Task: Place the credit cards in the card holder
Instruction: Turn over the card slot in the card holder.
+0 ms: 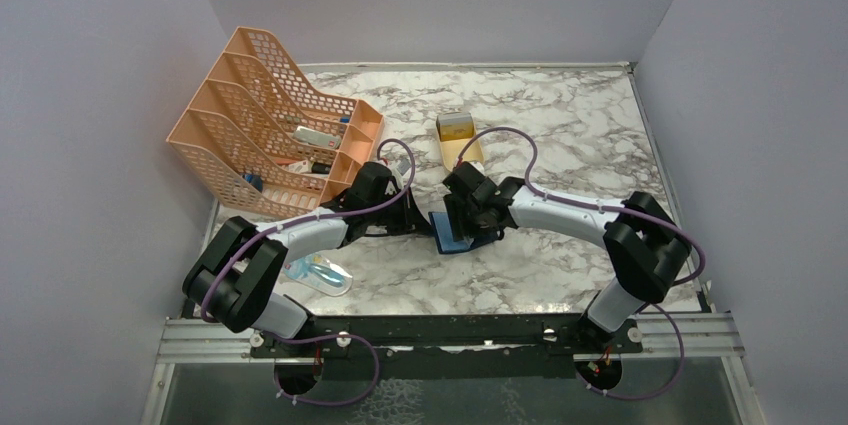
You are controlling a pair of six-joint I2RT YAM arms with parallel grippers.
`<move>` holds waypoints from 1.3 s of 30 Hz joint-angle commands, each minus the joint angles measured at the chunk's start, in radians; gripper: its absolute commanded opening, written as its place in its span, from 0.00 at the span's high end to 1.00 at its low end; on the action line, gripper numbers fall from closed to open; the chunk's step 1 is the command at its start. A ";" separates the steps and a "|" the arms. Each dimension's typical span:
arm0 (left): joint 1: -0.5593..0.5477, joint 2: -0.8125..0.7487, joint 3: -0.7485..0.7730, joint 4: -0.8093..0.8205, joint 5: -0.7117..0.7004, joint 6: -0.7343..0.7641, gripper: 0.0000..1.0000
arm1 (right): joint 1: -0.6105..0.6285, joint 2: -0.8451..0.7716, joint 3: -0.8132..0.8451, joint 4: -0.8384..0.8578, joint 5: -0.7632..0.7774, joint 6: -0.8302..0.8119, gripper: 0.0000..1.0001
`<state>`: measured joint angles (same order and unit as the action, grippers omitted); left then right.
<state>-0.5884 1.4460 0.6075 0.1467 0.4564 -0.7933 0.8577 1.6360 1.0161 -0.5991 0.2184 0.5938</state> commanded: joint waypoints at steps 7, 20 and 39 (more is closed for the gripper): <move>0.004 0.001 0.012 -0.030 -0.009 0.049 1.00 | 0.006 -0.069 -0.005 -0.072 0.148 0.038 0.39; 0.006 0.015 0.047 -0.076 -0.020 0.083 1.00 | 0.000 -0.080 -0.046 -0.028 0.137 0.041 0.58; 0.005 -0.097 0.117 -0.123 -0.046 -0.047 0.48 | 0.000 -0.148 -0.136 0.061 -0.028 0.104 0.87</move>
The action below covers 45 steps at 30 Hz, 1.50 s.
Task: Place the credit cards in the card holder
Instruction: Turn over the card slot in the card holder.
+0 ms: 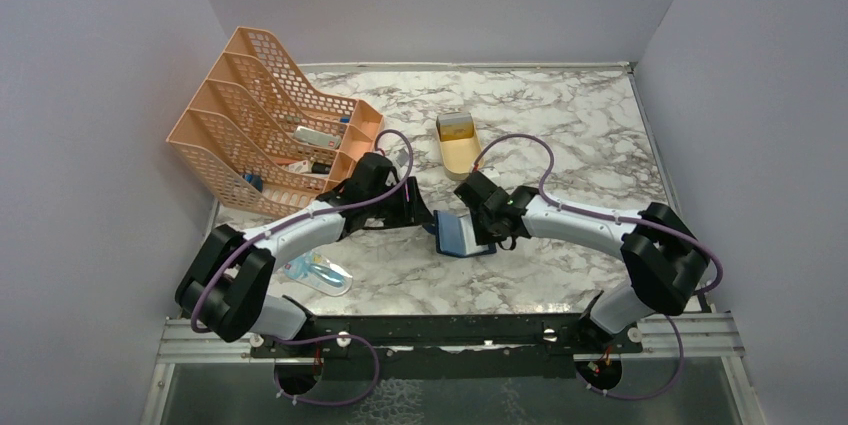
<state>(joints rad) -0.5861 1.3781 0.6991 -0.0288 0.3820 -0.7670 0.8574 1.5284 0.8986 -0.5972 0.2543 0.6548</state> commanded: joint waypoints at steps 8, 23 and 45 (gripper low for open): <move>-0.001 -0.069 0.037 0.084 0.061 -0.129 0.46 | 0.000 -0.065 -0.028 0.083 -0.103 0.059 0.96; -0.048 0.007 0.024 0.195 0.066 -0.136 0.43 | 0.000 -0.066 -0.039 0.097 -0.126 0.072 0.98; -0.049 0.162 -0.029 0.211 -0.023 -0.019 0.43 | 0.000 -0.066 -0.041 0.100 -0.125 0.060 0.98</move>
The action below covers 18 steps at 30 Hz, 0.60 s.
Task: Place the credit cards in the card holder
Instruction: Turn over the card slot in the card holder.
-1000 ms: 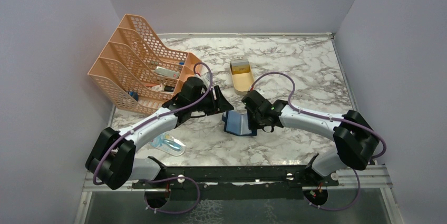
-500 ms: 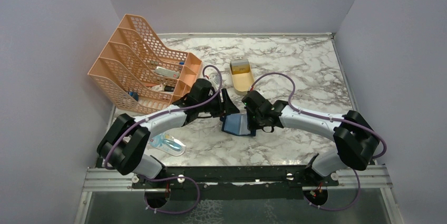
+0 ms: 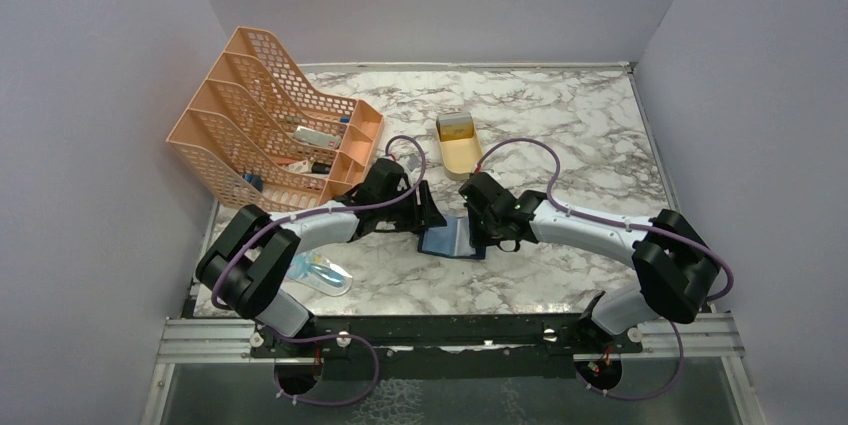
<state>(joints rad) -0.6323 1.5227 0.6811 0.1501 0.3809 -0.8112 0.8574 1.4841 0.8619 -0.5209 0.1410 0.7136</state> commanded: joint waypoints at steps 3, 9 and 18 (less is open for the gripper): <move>-0.002 0.024 -0.014 0.034 -0.022 0.027 0.43 | 0.000 -0.019 -0.003 0.024 -0.014 0.000 0.98; -0.002 0.033 -0.022 0.059 0.001 0.015 0.43 | 0.000 -0.017 -0.006 0.028 -0.014 0.000 0.99; -0.001 0.039 -0.039 0.091 0.024 -0.011 0.43 | 0.000 -0.012 -0.010 0.033 -0.017 0.000 0.99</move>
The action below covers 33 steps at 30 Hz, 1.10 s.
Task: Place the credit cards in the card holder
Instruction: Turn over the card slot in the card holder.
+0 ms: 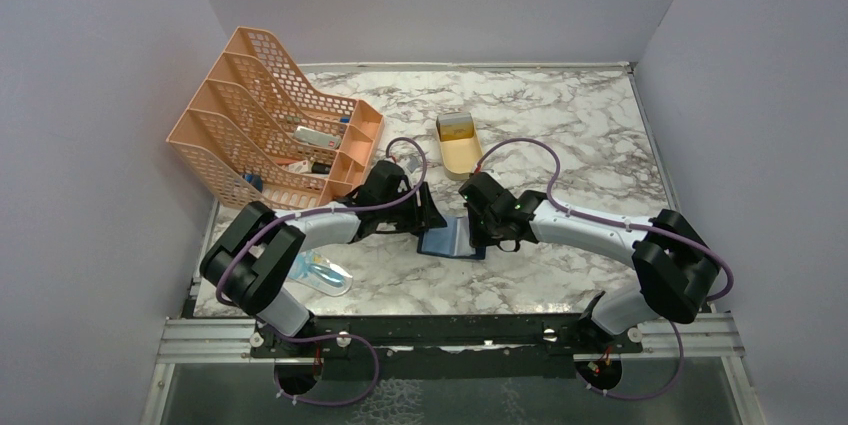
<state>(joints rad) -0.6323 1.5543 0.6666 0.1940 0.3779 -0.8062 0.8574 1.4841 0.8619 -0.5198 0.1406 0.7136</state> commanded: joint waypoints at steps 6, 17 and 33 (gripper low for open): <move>-0.003 0.014 -0.037 0.064 0.045 -0.038 0.43 | 0.000 -0.014 -0.018 0.039 -0.021 0.004 0.99; -0.007 -0.023 -0.042 0.106 0.096 -0.106 0.44 | 0.000 -0.016 -0.033 0.058 -0.024 0.007 0.99; -0.012 -0.039 -0.044 0.184 0.140 -0.162 0.51 | 0.000 -0.040 -0.042 0.070 -0.005 0.003 0.83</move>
<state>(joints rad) -0.6373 1.5349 0.6369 0.3195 0.4786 -0.9524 0.8574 1.4773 0.8268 -0.4767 0.1364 0.7136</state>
